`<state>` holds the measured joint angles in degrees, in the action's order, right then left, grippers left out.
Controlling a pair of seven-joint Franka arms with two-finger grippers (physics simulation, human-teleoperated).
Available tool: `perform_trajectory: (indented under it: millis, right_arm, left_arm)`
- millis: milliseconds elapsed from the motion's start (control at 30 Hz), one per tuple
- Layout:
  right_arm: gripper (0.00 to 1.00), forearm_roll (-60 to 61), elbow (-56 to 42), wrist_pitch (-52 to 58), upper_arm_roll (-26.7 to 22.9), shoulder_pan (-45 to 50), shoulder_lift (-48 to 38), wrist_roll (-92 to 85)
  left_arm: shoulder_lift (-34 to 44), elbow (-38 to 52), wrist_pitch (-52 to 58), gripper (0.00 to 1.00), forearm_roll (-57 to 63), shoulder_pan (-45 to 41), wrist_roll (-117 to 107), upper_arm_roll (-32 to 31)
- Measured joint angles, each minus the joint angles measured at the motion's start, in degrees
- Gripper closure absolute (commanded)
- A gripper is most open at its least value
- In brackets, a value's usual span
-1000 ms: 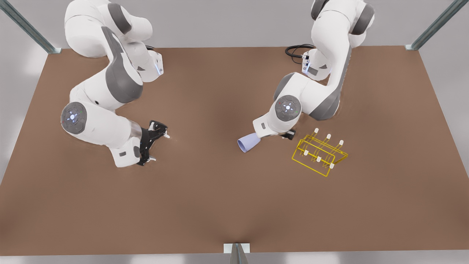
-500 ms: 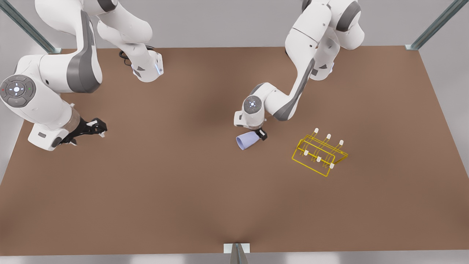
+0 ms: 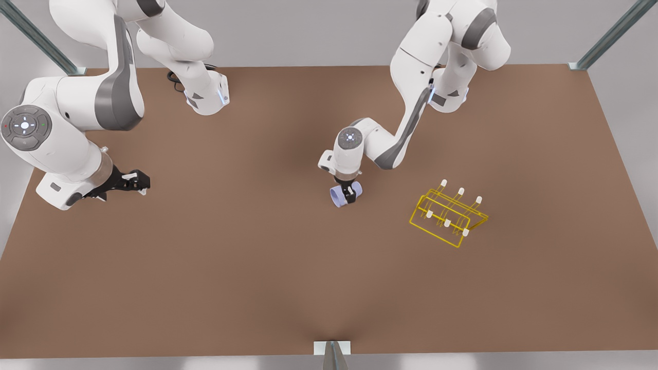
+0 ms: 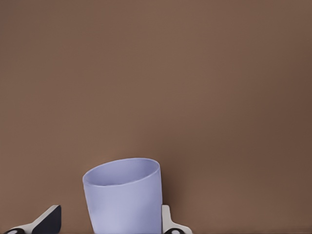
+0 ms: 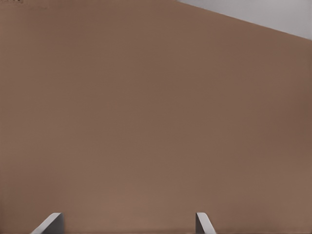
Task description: Place the cup on the cup holder
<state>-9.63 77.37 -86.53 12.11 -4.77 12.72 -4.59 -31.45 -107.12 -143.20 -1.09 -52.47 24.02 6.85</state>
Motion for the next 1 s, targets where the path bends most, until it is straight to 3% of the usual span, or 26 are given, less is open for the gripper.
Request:
perform_trajectory:
  millis: [1000]
  right_arm:
    - [0.0, -0.07, 0.0, 0.02, 0.0, 0.01, 0.02, 5.48]
  left_arm:
    - [-5.08, 1.33, 3.79, 0.0, -6.14, 1.16, -1.49, -1.05]
